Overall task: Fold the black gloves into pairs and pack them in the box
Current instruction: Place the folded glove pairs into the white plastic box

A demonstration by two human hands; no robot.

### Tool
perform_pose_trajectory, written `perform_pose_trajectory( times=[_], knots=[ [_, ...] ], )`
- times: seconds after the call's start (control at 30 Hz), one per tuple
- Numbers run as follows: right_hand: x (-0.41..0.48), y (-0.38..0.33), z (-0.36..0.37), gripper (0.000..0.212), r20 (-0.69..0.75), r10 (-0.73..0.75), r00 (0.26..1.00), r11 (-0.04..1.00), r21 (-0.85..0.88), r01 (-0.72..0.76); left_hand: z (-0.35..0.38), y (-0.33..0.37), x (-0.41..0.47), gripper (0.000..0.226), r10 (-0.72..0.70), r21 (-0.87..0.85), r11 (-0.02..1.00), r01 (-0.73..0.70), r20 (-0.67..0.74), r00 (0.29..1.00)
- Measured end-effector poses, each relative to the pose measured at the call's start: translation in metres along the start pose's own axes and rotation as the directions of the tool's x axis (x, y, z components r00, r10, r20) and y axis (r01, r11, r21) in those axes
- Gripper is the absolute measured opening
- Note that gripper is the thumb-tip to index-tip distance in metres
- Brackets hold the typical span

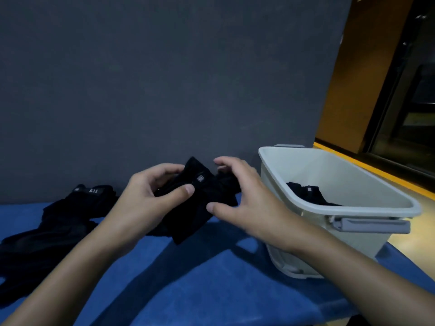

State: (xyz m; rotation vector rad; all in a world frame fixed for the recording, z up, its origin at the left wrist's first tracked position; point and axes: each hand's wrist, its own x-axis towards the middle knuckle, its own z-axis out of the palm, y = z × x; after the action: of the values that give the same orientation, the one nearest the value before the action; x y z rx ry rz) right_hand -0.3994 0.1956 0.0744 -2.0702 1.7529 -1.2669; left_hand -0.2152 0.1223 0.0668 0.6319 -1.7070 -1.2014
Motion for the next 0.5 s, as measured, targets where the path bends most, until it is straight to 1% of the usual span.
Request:
perform_pose_trajectory(
  times=[0.07,0.1,0.13,0.2,0.27,0.37,0.5],
  knots=[
    [0.000,-0.007,-0.008,0.074,-0.103,-0.035,0.994,0.999,0.003,0.035,0.000,0.011,0.004,0.022,0.058,-0.074,0.995,-0.066,-0.104,0.993],
    [-0.001,-0.009,-0.013,0.074,-0.148,-0.038,0.988,0.998,0.045,0.045,0.001,0.017,0.007,0.020,0.082,-0.110,0.989,-0.099,-0.150,0.985],
    [-0.002,-0.012,-0.019,0.073,-0.176,-0.032,0.984,0.992,0.112,0.053,0.004,0.022,0.010,0.018,0.098,-0.144,0.981,-0.127,-0.192,0.977],
    [-0.002,-0.017,-0.028,0.072,-0.168,-0.016,0.986,0.962,0.265,0.061,0.014,0.031,0.016,0.016,0.103,-0.218,0.963,-0.157,-0.240,0.965],
    [-0.002,-0.020,-0.037,0.071,-0.142,-0.019,0.990,0.928,0.367,0.070,0.029,0.040,0.023,0.017,0.107,-0.273,0.947,-0.171,-0.234,0.966],
    [-0.001,-0.021,-0.052,0.071,-0.174,-0.001,0.985,0.849,0.520,0.093,0.059,0.051,0.033,0.023,0.111,-0.294,0.943,-0.158,-0.169,0.979],
    [0.002,-0.011,-0.081,0.067,-0.259,0.051,0.965,0.832,0.545,0.102,0.100,0.063,0.047,0.028,0.089,-0.295,0.949,-0.116,-0.105,0.990]
  ],
)
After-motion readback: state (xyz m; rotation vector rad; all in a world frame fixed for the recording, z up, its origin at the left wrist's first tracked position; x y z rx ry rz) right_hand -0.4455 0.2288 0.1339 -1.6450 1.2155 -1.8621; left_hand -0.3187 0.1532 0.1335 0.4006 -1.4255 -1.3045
